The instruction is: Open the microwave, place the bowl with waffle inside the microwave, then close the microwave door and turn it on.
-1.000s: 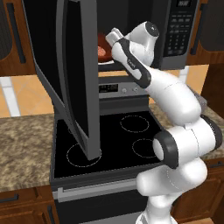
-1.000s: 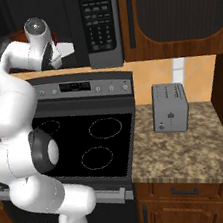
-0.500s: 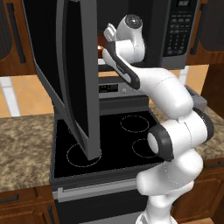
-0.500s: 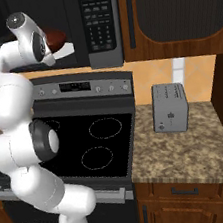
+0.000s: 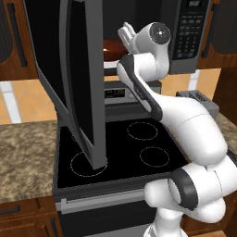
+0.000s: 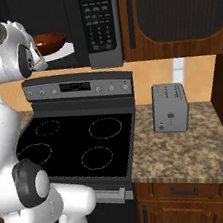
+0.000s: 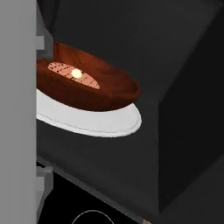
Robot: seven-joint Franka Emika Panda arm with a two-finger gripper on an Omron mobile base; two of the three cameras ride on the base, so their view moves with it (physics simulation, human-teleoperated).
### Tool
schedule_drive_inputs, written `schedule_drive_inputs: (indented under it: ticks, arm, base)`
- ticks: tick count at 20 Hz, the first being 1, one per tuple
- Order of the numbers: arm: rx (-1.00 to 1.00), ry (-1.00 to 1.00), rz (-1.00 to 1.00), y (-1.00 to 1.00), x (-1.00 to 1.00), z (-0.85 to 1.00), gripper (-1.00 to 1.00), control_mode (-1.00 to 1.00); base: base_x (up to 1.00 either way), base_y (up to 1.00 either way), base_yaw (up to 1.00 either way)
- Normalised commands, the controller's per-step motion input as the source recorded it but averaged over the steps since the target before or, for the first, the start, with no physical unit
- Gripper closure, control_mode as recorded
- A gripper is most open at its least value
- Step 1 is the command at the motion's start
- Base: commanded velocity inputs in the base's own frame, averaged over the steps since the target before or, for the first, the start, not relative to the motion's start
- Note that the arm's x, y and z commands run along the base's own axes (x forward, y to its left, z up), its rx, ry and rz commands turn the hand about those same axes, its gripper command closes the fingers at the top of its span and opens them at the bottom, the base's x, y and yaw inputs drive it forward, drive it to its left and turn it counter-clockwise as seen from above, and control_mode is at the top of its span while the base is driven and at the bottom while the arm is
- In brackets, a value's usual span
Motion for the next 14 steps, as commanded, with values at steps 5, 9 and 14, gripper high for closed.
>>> schedule_drive_inputs:
  ticks: [5, 9, 14]
  arm:
    - [-0.26, -0.2, 0.32, -0.11, -1.0, -0.01, -1.0, -1.0]
    - [-0.73, -0.06, 0.6, 0.0, -0.99, 0.11, -1.0, -1.0]
    - [-0.87, -0.01, 0.7, 0.03, -0.77, 0.12, -1.0, -1.0]
  base:
    - [0.0, 0.0, 0.0]
    - [0.0, 0.0, 0.0]
    - [0.0, 0.0, 0.0]
